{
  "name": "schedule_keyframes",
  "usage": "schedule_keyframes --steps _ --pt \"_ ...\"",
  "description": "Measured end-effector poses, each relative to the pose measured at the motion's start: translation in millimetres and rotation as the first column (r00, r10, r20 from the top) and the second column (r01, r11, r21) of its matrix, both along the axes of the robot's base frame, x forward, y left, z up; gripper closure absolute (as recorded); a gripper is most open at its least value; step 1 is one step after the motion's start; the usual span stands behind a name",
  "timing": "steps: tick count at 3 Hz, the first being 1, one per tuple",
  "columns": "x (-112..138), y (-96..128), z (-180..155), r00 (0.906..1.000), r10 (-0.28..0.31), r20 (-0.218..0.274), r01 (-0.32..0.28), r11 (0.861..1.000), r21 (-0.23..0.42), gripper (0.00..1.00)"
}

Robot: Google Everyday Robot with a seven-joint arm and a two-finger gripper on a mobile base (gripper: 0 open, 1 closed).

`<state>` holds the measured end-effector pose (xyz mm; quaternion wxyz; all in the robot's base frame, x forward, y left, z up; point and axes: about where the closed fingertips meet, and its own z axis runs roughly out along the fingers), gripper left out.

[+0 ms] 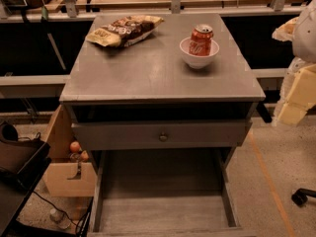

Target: Pick coke can from white bowl and place on counter

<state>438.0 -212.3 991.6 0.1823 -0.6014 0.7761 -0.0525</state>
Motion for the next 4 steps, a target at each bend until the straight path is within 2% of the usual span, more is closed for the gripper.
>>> schedule_keyframes --steps 1,2,3,4 --pt "-0.6 -0.1 1.6 1.0 -0.004 0.009 0.004 1.0 0.003 0.0" --pt "14.8 -4.6 0.0 0.9971 -0.052 0.056 0.048 0.997 0.066 0.0" --pt "50.3 -20.8 -7.0 0.9788 -0.149 0.141 0.112 0.964 0.242 0.0" --pt "84.4 -30.0 -14.7 0.9556 -0.206 0.211 0.102 0.903 0.418 0.0"
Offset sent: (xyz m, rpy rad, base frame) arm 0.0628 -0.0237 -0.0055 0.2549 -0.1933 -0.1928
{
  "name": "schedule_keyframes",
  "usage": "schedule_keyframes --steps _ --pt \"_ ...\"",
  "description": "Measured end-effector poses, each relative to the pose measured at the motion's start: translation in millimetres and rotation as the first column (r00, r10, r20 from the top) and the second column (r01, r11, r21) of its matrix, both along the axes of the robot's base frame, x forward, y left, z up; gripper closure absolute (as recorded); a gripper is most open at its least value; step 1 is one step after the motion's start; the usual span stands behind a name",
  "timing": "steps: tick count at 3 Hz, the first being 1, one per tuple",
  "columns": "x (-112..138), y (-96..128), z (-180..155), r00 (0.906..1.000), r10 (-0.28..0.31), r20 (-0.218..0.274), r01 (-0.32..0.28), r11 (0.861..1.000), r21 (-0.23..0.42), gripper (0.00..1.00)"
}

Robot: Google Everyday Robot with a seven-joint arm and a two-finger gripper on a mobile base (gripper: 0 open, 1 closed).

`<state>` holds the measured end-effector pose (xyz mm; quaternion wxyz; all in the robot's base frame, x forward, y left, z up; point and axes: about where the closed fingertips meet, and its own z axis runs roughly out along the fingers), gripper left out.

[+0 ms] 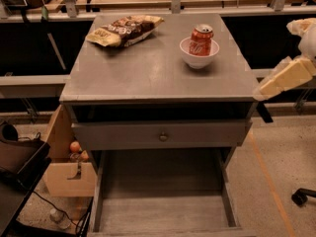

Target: Pick coke can from white bowl and place on counter

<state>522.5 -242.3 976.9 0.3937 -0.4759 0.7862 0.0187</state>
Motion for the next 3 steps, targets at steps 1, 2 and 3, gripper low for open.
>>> schedule_keyframes --steps 1,2,3 --pt "48.6 0.3 11.3 0.9826 -0.006 0.185 -0.027 0.984 0.175 0.0" --pt "83.3 -0.2 29.3 0.9421 -0.067 0.329 -0.03 0.959 0.282 0.0" --pt "98.5 -0.8 39.7 0.9199 -0.116 0.375 -0.006 0.952 0.307 0.0"
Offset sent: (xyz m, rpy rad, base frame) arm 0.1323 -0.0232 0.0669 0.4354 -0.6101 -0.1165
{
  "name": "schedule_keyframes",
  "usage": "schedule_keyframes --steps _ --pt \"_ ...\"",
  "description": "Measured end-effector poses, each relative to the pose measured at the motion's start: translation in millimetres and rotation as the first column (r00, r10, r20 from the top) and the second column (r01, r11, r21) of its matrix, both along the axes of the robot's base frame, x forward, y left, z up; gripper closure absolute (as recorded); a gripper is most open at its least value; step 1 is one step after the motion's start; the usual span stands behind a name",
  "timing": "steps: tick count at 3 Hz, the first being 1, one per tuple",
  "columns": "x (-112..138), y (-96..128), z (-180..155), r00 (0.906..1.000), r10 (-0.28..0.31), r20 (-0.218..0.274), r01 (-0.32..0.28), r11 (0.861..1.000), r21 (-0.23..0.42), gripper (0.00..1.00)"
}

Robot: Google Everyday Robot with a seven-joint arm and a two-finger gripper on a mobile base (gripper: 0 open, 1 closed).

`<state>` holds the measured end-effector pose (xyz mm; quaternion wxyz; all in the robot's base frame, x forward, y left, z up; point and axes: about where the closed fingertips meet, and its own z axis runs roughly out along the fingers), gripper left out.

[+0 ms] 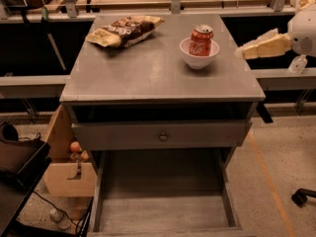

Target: Pick coke can from white bowl and place on counter

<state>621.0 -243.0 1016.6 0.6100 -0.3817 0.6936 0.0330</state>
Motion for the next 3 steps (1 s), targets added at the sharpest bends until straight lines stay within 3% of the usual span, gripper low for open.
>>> schedule_keyframes --steps 1,2,3 --pt "13.2 12.6 -6.8 0.9998 0.001 -0.02 0.001 0.996 0.094 0.0" --pt "52.7 33.2 -14.4 0.999 0.016 -0.042 -0.003 0.959 0.282 0.0" --pt "87.6 46.6 -25.4 0.9976 0.045 -0.052 -0.02 0.918 0.396 0.0"
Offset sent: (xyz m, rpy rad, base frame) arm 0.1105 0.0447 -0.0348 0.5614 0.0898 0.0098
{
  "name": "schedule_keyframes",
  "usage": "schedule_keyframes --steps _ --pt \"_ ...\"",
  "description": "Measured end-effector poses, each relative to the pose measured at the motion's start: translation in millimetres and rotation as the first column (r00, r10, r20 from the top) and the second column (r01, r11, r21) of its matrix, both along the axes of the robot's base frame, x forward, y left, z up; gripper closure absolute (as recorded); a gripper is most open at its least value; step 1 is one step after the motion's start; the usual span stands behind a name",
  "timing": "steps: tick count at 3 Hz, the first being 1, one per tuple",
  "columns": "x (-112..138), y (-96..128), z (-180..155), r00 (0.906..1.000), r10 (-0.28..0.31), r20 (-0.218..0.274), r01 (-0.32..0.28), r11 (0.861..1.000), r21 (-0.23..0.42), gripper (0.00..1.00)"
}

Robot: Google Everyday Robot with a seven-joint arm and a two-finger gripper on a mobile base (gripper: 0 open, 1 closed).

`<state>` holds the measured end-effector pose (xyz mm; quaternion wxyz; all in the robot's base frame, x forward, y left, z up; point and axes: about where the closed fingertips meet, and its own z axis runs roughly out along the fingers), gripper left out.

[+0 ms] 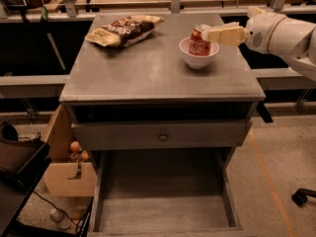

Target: Pick coke can from white bowl and place on counter

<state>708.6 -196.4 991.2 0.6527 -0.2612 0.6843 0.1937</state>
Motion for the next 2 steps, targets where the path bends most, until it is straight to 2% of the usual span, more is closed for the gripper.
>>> schedule_keyframes --steps 1,2 --pt "16.5 6.2 -12.8 0.9996 0.007 -0.027 -0.005 0.999 0.046 0.0" --pt "23.9 13.0 -30.9 0.9991 0.037 -0.021 -0.035 0.998 0.05 0.0"
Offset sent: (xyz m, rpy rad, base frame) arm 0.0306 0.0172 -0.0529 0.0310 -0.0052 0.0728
